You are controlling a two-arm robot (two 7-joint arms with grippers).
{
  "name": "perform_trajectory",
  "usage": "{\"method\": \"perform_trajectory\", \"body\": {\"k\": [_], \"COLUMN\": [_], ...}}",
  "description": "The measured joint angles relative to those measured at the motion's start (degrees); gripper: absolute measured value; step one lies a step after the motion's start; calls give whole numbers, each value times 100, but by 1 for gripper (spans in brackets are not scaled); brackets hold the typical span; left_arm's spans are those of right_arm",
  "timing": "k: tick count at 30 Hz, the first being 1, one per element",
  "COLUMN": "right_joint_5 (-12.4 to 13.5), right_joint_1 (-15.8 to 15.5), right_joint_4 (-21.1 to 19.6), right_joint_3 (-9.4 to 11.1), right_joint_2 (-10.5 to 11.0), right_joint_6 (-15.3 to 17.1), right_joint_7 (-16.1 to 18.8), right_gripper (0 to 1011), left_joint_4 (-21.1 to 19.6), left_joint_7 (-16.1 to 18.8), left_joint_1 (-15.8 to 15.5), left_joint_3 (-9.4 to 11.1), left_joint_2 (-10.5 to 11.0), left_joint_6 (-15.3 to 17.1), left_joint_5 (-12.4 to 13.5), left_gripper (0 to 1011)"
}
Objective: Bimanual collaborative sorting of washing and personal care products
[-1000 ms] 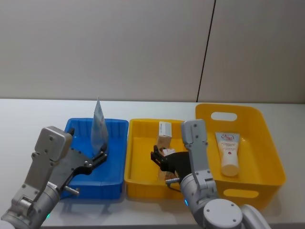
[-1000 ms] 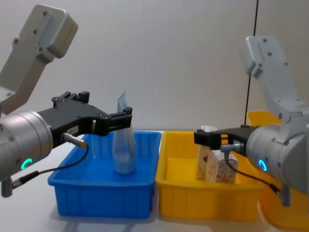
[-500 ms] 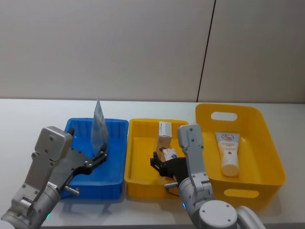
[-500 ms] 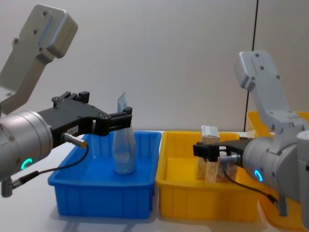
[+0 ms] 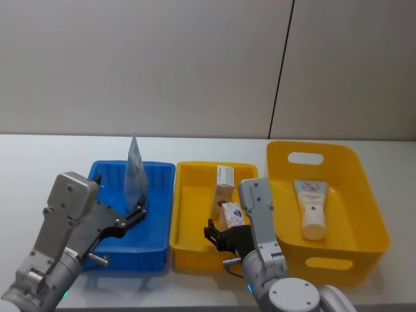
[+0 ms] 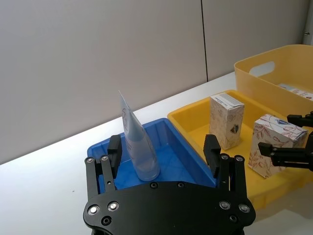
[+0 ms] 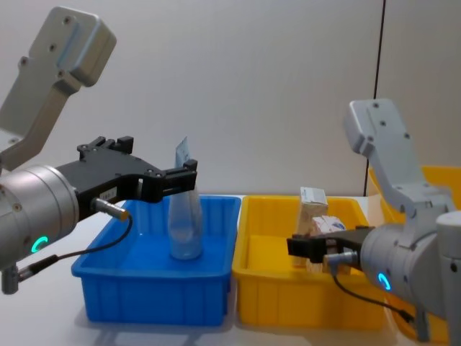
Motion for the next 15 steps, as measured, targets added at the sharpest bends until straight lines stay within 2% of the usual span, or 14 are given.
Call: {"method": "perform_trajectory", "body": {"k": [7,11,15], "right_joint_5": [-19,-29,-37], "right_joint_1": [-4,-5,-8], "right_joint_4": [42,57,74], "right_joint_3": [2,3,3], "right_joint_2": [-12,-16,-18], "right_joint_6": [30,39,52], "right_joint_7": [32,43,54], "right_gripper": [994,935,805], "left_joint_4": [0,0,0], "left_joint_7": [0,0,0], "left_joint_1": [0,0,0], "left_joint_3": [0,0,0], "left_joint_2": [0,0,0], "left_joint_6": [0,0,0], "left_joint_5": [0,0,0], "left_gripper": [1001,1001,1001]}}
